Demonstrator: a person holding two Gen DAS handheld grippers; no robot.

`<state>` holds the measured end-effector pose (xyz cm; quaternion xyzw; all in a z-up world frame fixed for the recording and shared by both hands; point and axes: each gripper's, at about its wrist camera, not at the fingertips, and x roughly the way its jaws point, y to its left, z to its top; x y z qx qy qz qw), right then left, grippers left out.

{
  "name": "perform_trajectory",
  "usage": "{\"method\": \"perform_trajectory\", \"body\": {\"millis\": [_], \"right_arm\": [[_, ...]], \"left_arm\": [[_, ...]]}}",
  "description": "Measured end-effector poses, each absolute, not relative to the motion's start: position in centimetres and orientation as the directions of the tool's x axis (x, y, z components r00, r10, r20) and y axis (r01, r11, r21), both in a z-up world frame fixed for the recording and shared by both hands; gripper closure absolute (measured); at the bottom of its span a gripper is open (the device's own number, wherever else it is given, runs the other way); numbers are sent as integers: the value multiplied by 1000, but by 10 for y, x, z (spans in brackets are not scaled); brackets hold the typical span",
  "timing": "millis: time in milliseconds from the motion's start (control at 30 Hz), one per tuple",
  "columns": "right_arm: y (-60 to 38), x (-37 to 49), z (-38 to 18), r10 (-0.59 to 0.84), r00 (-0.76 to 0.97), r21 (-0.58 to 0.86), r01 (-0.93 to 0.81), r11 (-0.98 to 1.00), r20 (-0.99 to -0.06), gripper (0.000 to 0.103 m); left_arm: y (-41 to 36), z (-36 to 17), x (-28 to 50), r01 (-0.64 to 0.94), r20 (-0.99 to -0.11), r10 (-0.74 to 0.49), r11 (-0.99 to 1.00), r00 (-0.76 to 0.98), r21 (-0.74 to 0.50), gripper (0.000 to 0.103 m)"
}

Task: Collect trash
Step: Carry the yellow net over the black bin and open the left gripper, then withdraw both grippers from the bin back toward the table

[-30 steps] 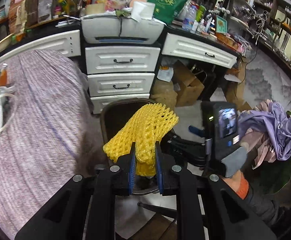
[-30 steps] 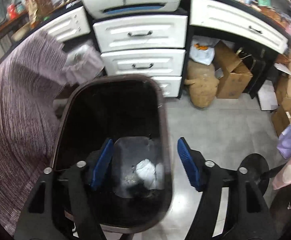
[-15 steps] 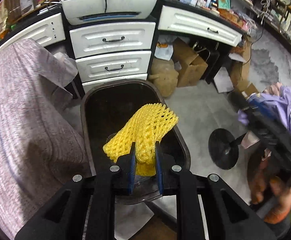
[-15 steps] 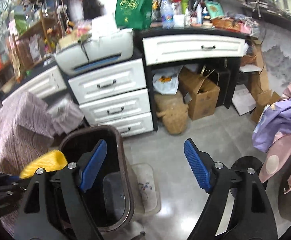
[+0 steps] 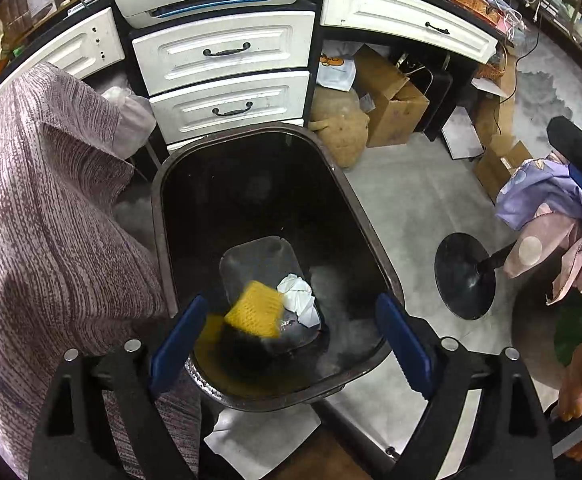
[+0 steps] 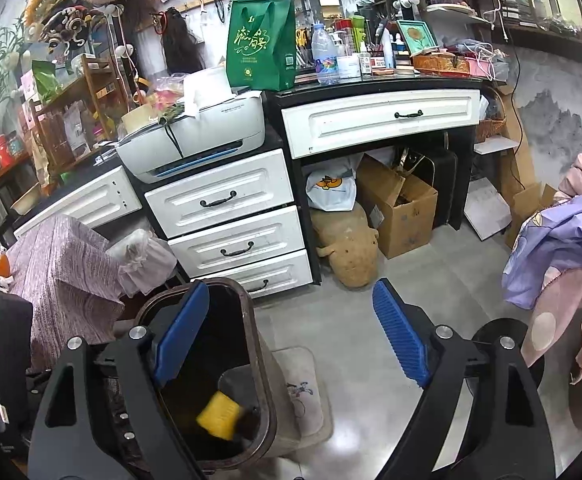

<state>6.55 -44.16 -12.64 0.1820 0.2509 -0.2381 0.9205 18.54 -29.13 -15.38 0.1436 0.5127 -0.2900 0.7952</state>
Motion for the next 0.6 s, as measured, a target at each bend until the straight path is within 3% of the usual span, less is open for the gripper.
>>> {"method": "perform_trajectory", "body": {"millis": [267,600], "right_arm": [[-441,62,-123,-348,769,235,532,813,-536,16],[-439,66,-120,-294,781,275,503,819,-551,12]], "left_arm": [[-282,-137,173,611,-872,-340,789,353,-60,12],[-241,-81,152,585,-770,-412,808,487,-62,7]]}}
